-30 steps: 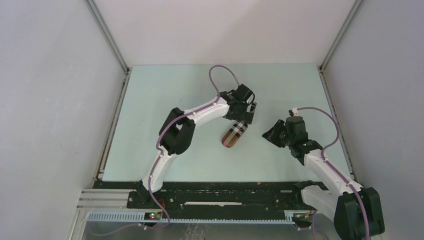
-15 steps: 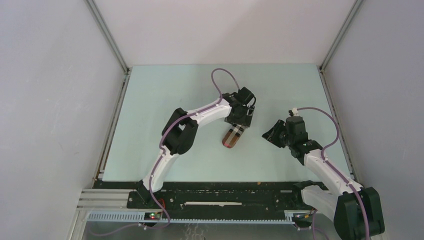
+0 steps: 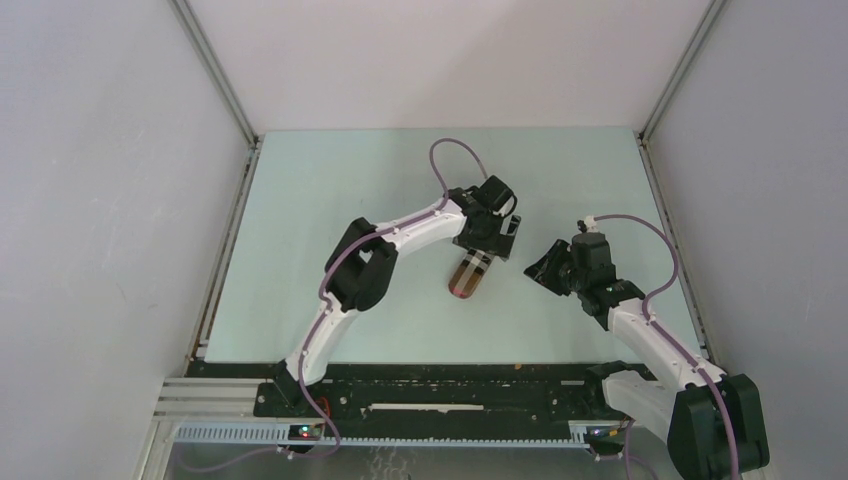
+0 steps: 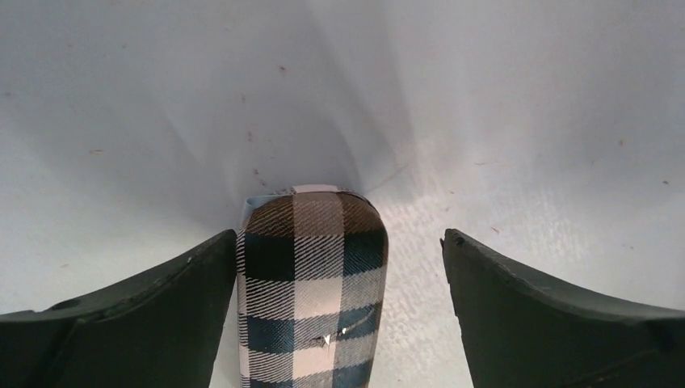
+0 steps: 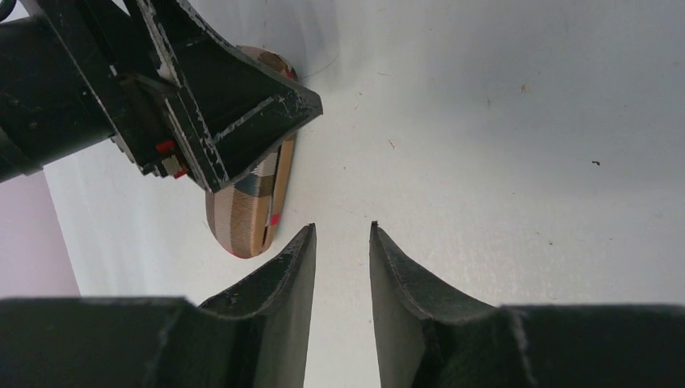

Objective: Organize the sunglasses

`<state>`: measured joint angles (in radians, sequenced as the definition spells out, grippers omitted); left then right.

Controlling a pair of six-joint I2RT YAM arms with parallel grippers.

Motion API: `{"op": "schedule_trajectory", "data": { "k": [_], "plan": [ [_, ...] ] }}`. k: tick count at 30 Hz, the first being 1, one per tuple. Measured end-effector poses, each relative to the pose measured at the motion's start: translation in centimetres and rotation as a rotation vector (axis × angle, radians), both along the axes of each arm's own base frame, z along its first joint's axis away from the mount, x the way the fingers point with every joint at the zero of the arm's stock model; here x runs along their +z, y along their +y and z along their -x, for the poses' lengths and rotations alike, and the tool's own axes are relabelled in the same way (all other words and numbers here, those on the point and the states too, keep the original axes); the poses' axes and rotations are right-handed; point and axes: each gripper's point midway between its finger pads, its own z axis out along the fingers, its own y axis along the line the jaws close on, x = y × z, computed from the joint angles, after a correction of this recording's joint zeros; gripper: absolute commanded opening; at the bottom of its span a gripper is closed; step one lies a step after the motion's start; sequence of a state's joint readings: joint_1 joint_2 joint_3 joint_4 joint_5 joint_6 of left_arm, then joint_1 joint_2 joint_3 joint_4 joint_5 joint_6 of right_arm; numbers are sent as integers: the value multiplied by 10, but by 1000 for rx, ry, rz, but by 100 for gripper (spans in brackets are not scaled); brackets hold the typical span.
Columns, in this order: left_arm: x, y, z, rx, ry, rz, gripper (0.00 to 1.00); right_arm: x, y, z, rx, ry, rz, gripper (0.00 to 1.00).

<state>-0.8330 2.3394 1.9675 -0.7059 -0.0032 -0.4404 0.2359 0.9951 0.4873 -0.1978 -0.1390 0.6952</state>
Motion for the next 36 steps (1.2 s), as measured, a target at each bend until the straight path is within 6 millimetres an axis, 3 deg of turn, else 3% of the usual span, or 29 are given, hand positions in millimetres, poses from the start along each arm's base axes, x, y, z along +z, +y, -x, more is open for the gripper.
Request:
{"op": "schedule_trajectory", "data": {
  "k": [3,6,10,13,16,20,22,25,28,33,36],
  "plan": [
    [8,-4,5,-18,-9,10,100,0,0,0,0,0,0,39],
    [32,-6,8,-25,-32,42,100,0,0,0,0,0,0,41],
    [89,1,15,-26,-96,117,100,1,-1,1,4,-1,6,59],
    [145,13,21,-21,-169,196,100,10,-4,1,12,12,35,68],
    [194,32,24,0,-247,265,100,44,-10,-12,-1,-37,82,72],
    [245,72,26,52,-348,335,100,129,-24,-34,-53,-217,139,76],
    [265,103,23,102,-402,375,100,172,-31,-38,-87,-320,154,79],
    [282,154,19,195,-469,404,100,227,-44,-35,-139,-458,178,81],
    [292,211,19,317,-550,400,100,259,-59,-29,-201,-542,210,82],
    [284,267,39,446,-649,373,100,266,-68,-24,-227,-585,246,83],
    [268,289,51,507,-682,335,100,242,-67,-28,-214,-549,259,83]
  ]
}}
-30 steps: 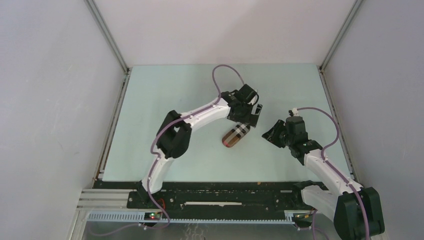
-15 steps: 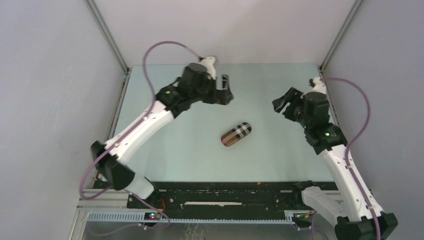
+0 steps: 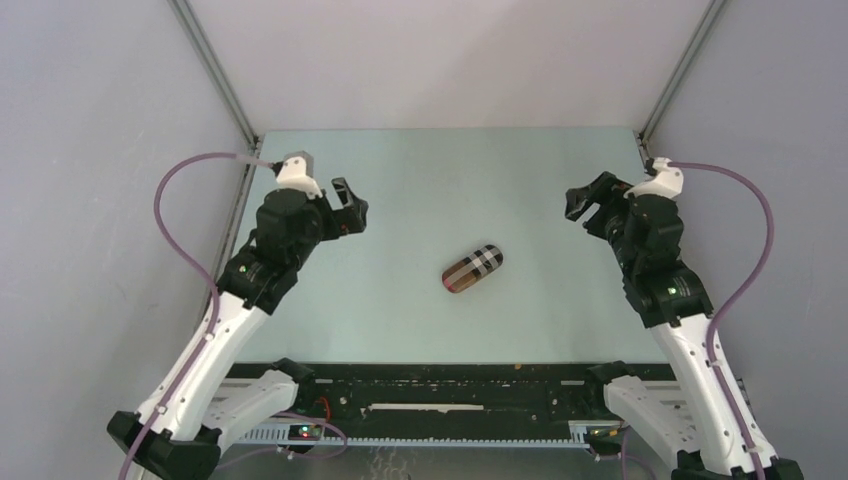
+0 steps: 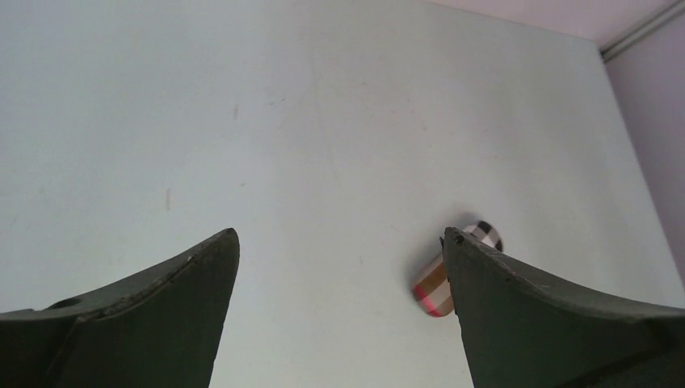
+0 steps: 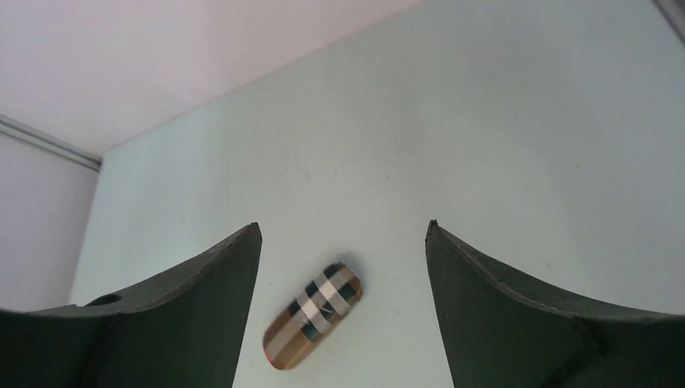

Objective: Organize the sunglasses

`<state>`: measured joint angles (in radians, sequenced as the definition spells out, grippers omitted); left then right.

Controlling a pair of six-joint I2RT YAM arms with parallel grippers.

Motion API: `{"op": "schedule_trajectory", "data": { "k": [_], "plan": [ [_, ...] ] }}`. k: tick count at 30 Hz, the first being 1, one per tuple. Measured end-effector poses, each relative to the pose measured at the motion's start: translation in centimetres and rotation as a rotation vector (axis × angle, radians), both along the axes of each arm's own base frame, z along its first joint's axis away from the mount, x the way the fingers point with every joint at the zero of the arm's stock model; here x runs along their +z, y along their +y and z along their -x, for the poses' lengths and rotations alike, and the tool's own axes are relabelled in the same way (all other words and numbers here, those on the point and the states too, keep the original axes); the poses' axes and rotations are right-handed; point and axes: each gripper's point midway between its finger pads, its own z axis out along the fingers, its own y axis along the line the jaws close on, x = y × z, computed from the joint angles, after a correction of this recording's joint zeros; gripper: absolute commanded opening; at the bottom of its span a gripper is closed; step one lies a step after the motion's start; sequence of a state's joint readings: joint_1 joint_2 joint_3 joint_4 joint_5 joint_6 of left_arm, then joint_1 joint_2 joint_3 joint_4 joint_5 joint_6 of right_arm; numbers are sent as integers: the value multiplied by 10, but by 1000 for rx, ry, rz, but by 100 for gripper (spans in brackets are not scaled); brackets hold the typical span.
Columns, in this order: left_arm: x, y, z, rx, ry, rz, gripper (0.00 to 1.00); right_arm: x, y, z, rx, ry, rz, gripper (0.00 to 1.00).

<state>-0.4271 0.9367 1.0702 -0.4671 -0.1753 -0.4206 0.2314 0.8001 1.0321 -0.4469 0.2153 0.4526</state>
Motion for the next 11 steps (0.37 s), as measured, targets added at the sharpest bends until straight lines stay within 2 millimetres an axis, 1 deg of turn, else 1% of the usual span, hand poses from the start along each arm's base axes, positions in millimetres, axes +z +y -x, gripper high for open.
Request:
{"op": "schedule_trajectory", "data": {
  "k": [4,5,7,11],
  "plan": [
    [-18,19,10,74,1,-20,100,-39,4,-7,10,97,12,83],
    [-20,21,11,81,1,-23,100,-43,5,-7,12,109,13,83],
    [-22,26,12,102,-1,-29,100,-47,5,-7,11,121,13,83],
    [-25,28,10,121,6,-35,100,-43,4,-5,7,106,1,83]
  ]
}}
